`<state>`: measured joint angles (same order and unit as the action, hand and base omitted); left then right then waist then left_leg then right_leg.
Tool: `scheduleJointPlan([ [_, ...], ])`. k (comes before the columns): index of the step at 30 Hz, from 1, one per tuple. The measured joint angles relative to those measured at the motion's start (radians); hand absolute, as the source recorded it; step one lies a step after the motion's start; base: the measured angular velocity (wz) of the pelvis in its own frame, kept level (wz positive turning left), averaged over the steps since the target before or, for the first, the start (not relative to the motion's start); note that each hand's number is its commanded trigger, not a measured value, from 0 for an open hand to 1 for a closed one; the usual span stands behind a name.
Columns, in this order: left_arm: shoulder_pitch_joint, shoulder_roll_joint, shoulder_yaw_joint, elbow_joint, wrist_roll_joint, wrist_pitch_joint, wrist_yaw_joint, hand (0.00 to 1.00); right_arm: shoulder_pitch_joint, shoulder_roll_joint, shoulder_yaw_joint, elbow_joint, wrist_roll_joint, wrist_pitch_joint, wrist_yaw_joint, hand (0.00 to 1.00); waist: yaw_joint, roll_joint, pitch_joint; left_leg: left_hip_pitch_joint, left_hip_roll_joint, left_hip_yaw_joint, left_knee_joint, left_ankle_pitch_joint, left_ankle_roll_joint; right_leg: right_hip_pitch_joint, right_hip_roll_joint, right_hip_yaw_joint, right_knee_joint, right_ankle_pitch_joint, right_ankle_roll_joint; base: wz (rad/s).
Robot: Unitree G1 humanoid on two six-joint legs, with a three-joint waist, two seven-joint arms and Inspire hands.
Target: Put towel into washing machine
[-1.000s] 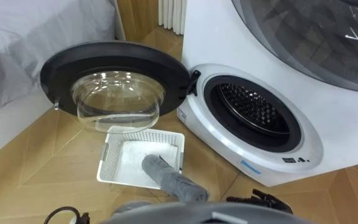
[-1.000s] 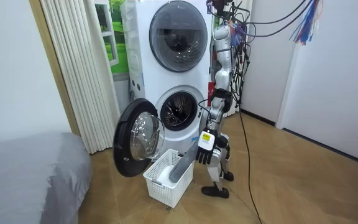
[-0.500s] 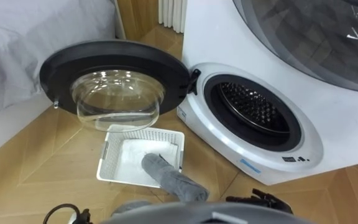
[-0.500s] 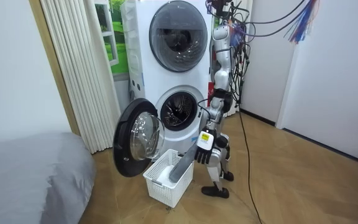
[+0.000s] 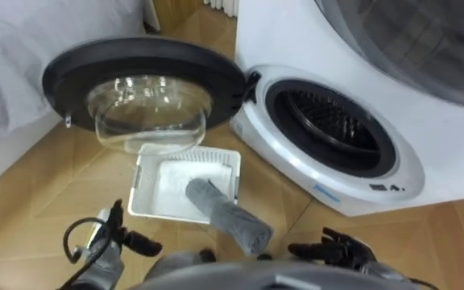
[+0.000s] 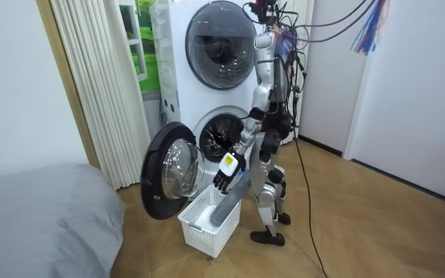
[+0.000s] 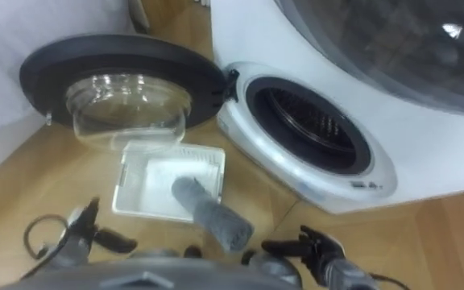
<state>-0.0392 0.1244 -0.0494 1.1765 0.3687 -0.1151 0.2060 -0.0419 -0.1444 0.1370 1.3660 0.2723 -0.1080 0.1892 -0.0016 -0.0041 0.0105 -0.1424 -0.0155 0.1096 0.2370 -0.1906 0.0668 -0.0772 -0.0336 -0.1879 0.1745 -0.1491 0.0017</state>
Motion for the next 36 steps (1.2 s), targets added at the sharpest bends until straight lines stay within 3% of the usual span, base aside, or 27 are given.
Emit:
scheduleJointPlan([
  [1, -0.016, -0.002, -0.008, 0.012, 0.000, -0.004, 0.004, 0.00, -0.009, 0.001, 0.001, 0.005, -0.001, 0.000, 0.003, 0.00, -0.001, 0.001, 0.0004, -0.009, 0.000, 0.000, 0.000, 0.003, 0.000, -0.012, -0.001, 0.000, 0.004, 0.000, 0.000, 0.00],
  [4, -0.102, -0.006, -0.054, 0.063, 0.020, -0.018, 0.019, 0.00, -0.082, 0.005, 0.006, 0.019, -0.005, 0.000, 0.002, 0.00, -0.013, 0.005, 0.0172, -0.067, 0.002, 0.004, 0.004, 0.014, 0.000, -0.089, -0.002, 0.013, 0.039, 0.000, 0.000, -0.06],
  [7, -0.136, -0.022, -0.057, 0.065, 0.038, -0.019, 0.031, 0.00, -0.133, 0.012, 0.038, 0.032, -0.005, -0.001, -0.008, 0.00, -0.019, 0.007, 0.0259, -0.113, 0.005, 0.014, 0.024, 0.017, 0.001, -0.145, -0.003, 0.024, 0.068, 0.000, 0.000, -0.12],
  [10, -0.214, -0.045, -0.078, 0.093, 0.081, -0.044, 0.052, 0.00, -0.194, 0.023, 0.067, 0.031, -0.008, -0.003, -0.031, 0.00, -0.024, 0.013, 0.0441, -0.199, 0.005, 0.029, 0.042, 0.023, 0.007, -0.252, -0.009, 0.040, 0.121, 0.000, 0.000, -0.14],
  [14, -0.294, -0.037, -0.116, 0.109, 0.106, -0.046, 0.057, 0.00, -0.224, 0.024, 0.073, 0.013, -0.011, 0.000, -0.051, 0.00, -0.045, 0.010, 0.0529, -0.298, 0.003, 0.037, 0.082, 0.029, 0.014, -0.366, -0.018, 0.055, 0.181, -0.001, 0.000, -0.09],
  [16, -0.339, -0.033, -0.122, 0.111, 0.115, -0.047, 0.058, 0.00, -0.237, 0.025, 0.083, -0.013, -0.003, -0.001, -0.066, 0.00, -0.049, 0.003, 0.0699, -0.343, 0.003, 0.046, 0.111, 0.029, 0.015, -0.415, -0.020, 0.076, 0.210, -0.001, 0.000, -0.17],
  [17, -0.347, -0.033, -0.128, 0.111, 0.117, -0.047, 0.058, 0.00, -0.242, 0.025, 0.084, -0.014, -0.002, -0.001, -0.067, 0.00, -0.052, 0.002, 0.0712, -0.356, 0.003, 0.050, 0.119, 0.029, 0.015, -0.430, -0.021, 0.080, 0.216, -0.001, 0.000, -0.14],
  [19, -0.385, -0.033, -0.153, 0.111, 0.142, -0.047, 0.058, 0.00, -0.271, 0.026, 0.091, -0.014, -0.003, -0.001, -0.070, 0.00, -0.053, 0.000, 0.0824, -0.413, 0.003, 0.055, 0.151, 0.028, 0.017, -0.496, -0.023, 0.098, 0.253, 0.000, 0.000, -0.16],
  [25, -0.436, -0.031, -0.242, 0.108, 0.166, -0.051, 0.075, 0.00, -0.291, 0.024, 0.168, -0.050, 0.041, -0.001, -0.083, 0.00, -0.062, 0.012, 0.0906, -0.565, 0.021, 0.060, 0.267, 0.006, 0.031, -0.645, -0.017, 0.106, 0.349, -0.003, -0.012, -0.09],
  [33, -0.482, -0.015, -0.400, 0.111, 0.195, -0.051, 0.100, 0.00, -0.295, 0.019, 0.217, -0.134, 0.096, -0.007, -0.081, 0.00, -0.120, 0.017, 0.0928, -0.746, 0.038, 0.102, 0.422, -0.023, 0.045, -0.851, -0.019, 0.153, 0.511, -0.026, -0.020, -0.13],
  [36, -0.487, -0.017, -0.413, 0.110, 0.228, -0.052, 0.115, 0.00, -0.288, 0.021, 0.233, -0.168, 0.141, -0.017, -0.080, 0.00, -0.140, 0.019, 0.0929, -0.791, 0.050, 0.109, 0.494, -0.049, 0.046, -0.900, -0.015, 0.163, 0.580, -0.046, -0.023, -0.10],
])
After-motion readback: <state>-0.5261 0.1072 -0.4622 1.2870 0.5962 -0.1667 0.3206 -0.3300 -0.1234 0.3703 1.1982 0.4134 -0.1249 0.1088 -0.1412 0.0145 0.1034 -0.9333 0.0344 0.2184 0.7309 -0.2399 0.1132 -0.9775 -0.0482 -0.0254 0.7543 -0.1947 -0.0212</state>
